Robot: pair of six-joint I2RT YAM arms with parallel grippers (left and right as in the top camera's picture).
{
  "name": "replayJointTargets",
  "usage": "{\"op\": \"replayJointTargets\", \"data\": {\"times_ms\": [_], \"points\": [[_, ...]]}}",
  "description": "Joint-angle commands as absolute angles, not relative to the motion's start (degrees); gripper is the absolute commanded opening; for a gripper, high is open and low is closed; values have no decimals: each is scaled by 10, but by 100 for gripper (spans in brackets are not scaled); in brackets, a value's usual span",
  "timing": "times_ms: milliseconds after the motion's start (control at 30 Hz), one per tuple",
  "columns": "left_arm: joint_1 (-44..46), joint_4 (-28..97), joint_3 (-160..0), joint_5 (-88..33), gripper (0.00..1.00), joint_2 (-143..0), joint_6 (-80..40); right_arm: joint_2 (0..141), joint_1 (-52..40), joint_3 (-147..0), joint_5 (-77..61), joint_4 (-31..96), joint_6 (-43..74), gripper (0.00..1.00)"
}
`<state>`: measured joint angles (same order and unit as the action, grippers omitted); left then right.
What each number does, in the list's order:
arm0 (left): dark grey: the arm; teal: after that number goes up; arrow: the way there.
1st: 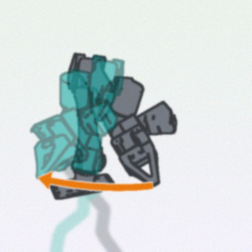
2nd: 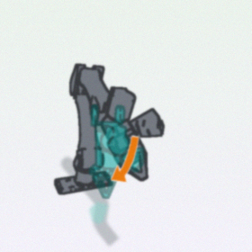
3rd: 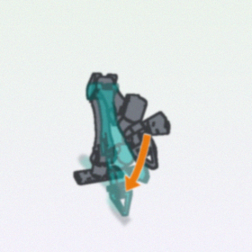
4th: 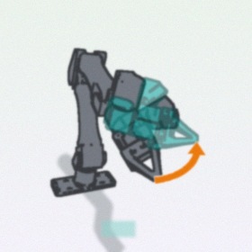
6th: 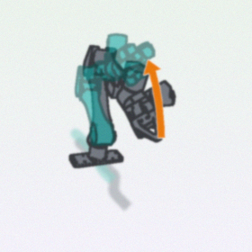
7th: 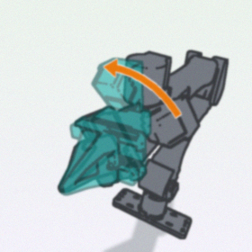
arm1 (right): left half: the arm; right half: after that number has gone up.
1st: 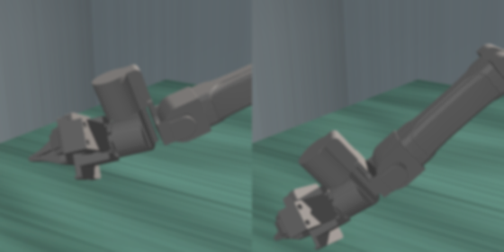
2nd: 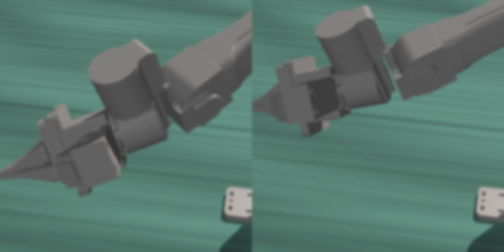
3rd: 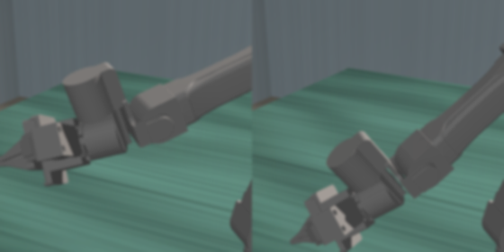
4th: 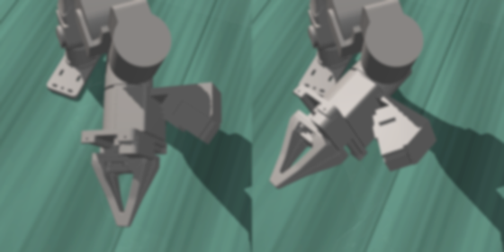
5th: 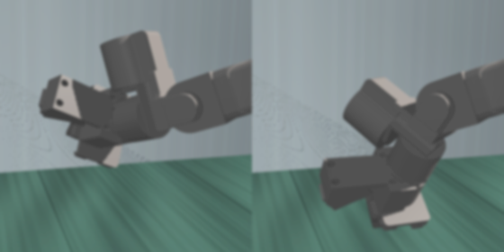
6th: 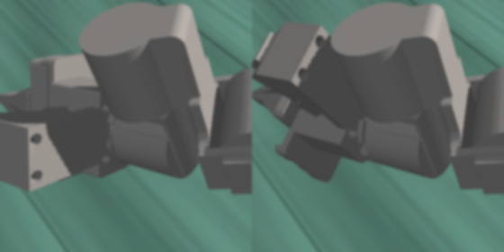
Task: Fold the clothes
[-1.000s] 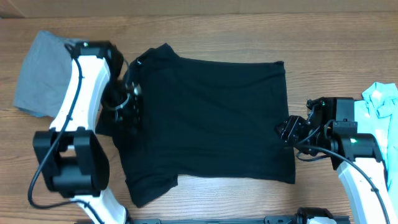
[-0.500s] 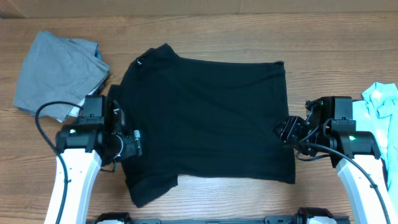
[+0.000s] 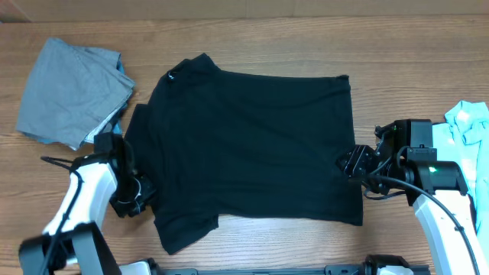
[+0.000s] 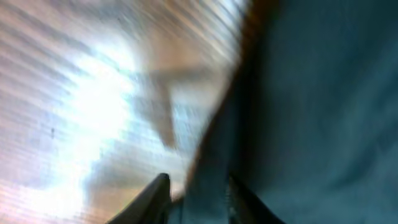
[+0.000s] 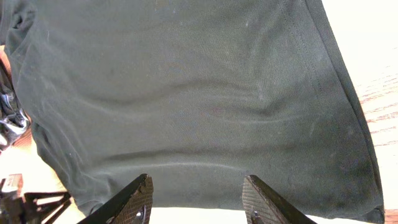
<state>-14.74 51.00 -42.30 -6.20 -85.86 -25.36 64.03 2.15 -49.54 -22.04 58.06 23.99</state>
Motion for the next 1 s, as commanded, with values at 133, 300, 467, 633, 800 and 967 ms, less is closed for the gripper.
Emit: {"op": "replayJointTargets", "data": {"times_ms": [133, 300, 467, 633, 800, 967], "points": [[-163, 411, -396, -60, 4, -915, -235, 639, 20, -507, -215, 578, 242, 50], [-196, 443, -422, -37, 4, -913, -223, 639, 20, -507, -215, 578, 242, 50], [-256, 502, -470, -13, 4, -912, -208, 639, 20, -507, -215, 578, 242, 50], [-295, 517, -509, -32, 9, -912, -193, 639, 20, -507, -195, 578, 242, 50], [-288, 513, -512, -151, 55, -912, -137, 642, 20, -507, -187, 575, 242, 52], [-256, 460, -471, -163, 60, -913, -137, 651, 20, -507, -187, 574, 242, 52]]}}
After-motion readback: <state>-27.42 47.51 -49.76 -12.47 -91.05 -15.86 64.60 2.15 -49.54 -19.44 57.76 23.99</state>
